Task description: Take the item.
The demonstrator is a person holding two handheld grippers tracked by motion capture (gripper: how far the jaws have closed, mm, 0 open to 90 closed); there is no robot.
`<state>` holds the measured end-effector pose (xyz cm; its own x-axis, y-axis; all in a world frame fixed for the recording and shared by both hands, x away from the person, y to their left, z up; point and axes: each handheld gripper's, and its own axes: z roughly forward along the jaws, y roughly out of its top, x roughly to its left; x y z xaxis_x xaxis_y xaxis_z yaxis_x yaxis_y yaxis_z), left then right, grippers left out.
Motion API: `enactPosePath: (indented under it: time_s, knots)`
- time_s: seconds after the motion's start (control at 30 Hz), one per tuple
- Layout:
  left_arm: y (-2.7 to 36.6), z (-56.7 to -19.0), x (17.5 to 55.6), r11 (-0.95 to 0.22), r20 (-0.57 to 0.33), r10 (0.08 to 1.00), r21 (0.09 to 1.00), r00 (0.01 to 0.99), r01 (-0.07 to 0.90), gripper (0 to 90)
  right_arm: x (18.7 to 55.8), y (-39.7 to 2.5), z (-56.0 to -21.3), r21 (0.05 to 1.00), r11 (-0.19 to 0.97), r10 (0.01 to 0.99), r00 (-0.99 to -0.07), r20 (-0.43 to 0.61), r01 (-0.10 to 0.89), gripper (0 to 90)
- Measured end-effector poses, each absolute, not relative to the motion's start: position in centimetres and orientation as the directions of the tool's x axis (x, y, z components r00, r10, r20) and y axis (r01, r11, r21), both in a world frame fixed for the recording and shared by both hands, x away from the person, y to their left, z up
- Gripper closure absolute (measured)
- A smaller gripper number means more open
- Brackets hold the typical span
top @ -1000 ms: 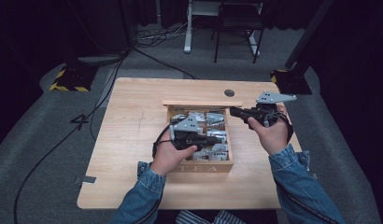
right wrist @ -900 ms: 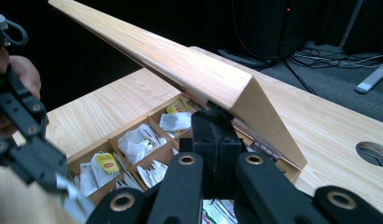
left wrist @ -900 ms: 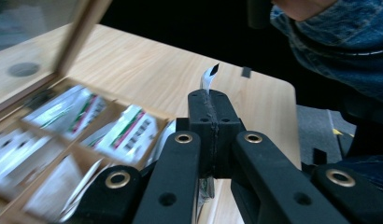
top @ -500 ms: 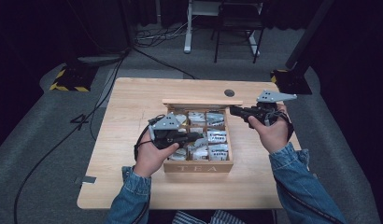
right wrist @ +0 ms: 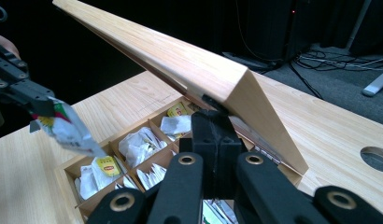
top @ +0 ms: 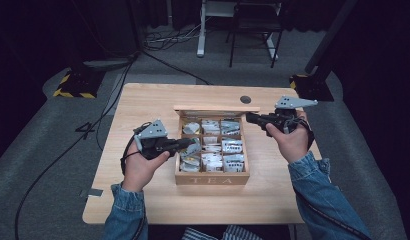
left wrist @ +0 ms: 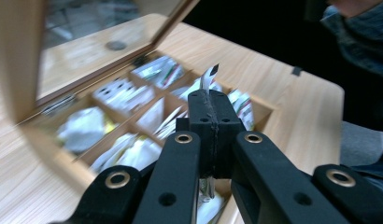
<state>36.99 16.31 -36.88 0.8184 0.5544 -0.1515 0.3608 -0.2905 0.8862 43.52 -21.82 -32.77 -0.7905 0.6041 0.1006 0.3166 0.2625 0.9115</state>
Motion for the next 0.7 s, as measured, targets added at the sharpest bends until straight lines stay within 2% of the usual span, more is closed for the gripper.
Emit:
enactPosePath:
  time_s: [0.7]
  knots:
    - [22.6, -38.5, 38.3, -0.225, -0.197, 0.689, 0.857, 0.698, 0.464, 89.8, 43.6, -21.8, -32.6, 0.909, 0.266, 0.608, -0.788, 0.100, 0.321, 90.0]
